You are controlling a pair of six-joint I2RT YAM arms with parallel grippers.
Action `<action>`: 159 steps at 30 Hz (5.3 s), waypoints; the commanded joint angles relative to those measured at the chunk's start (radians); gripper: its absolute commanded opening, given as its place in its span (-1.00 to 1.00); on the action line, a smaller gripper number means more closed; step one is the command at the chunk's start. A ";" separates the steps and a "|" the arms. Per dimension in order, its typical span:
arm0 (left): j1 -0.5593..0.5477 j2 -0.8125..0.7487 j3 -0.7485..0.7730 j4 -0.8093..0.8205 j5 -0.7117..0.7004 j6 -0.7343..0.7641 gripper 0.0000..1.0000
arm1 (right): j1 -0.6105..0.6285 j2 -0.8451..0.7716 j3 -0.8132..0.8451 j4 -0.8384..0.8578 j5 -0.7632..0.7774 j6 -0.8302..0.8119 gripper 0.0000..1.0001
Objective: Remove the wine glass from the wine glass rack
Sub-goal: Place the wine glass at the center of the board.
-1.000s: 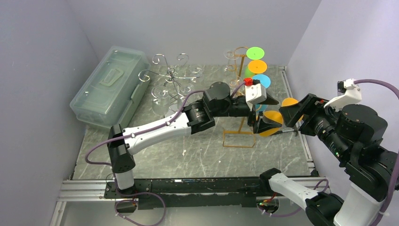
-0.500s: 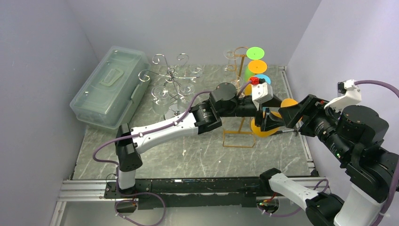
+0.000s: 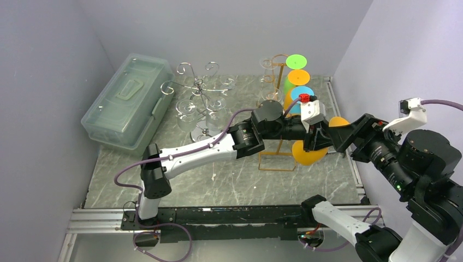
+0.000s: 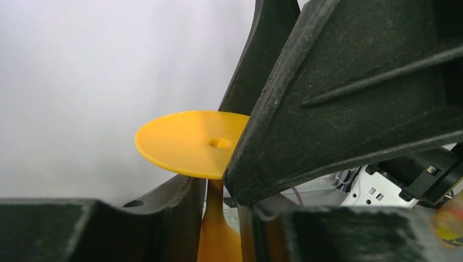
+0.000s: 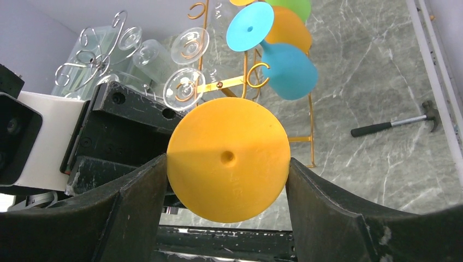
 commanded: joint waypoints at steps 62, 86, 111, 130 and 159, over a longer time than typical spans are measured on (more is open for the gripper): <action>0.401 -0.487 0.139 -0.784 -1.022 -1.210 -1.00 | -0.013 -0.055 -0.828 1.555 -0.569 -0.031 0.38; 0.512 -0.573 0.087 -0.798 -0.992 -1.192 -1.00 | 0.138 0.035 -0.778 1.533 -0.489 -0.064 0.35; 0.577 -0.536 -0.005 -0.734 -0.789 -1.313 -1.00 | 0.272 0.159 -0.693 1.563 -0.366 -0.103 0.14; 0.577 -0.555 -0.078 -0.687 -0.761 -1.351 -1.00 | 0.365 0.231 -0.695 1.651 -0.169 -0.089 -0.88; 0.577 -0.867 -0.169 -0.820 -0.644 -0.388 0.99 | 0.380 0.092 -0.443 0.773 -0.419 -0.074 -1.00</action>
